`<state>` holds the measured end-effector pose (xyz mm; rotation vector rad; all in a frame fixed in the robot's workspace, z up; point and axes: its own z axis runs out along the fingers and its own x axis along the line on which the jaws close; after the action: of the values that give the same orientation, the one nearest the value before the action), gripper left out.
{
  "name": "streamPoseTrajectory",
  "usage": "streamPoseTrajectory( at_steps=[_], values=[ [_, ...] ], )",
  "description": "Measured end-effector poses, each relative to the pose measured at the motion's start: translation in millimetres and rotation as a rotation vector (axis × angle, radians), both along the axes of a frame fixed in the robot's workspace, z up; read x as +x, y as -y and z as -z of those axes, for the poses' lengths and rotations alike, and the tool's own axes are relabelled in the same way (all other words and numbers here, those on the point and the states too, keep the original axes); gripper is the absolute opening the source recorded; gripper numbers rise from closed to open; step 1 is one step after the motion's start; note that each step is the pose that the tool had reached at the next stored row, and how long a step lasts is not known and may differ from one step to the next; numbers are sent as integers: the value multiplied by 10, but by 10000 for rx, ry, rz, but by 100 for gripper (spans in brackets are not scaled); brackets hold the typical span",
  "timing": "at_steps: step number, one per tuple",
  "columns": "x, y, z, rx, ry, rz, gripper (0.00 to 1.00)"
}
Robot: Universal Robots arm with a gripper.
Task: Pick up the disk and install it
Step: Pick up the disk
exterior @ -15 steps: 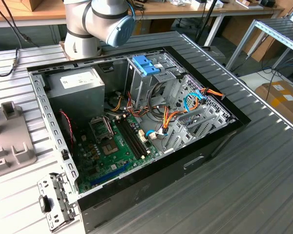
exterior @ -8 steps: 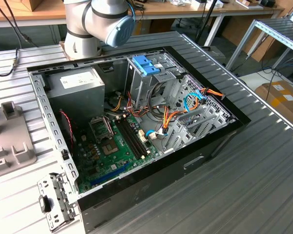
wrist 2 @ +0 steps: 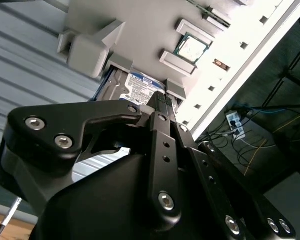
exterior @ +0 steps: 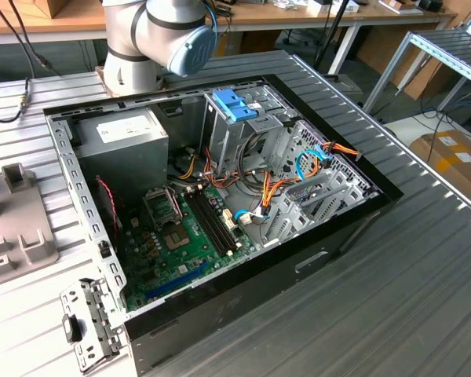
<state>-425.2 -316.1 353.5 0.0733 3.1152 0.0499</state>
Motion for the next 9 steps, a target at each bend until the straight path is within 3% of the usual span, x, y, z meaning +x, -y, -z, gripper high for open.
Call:
streamPoseTrajectory(
  at_steps=[9],
  values=[
    [1,-8,0,0,0,-22,11]
  ],
)
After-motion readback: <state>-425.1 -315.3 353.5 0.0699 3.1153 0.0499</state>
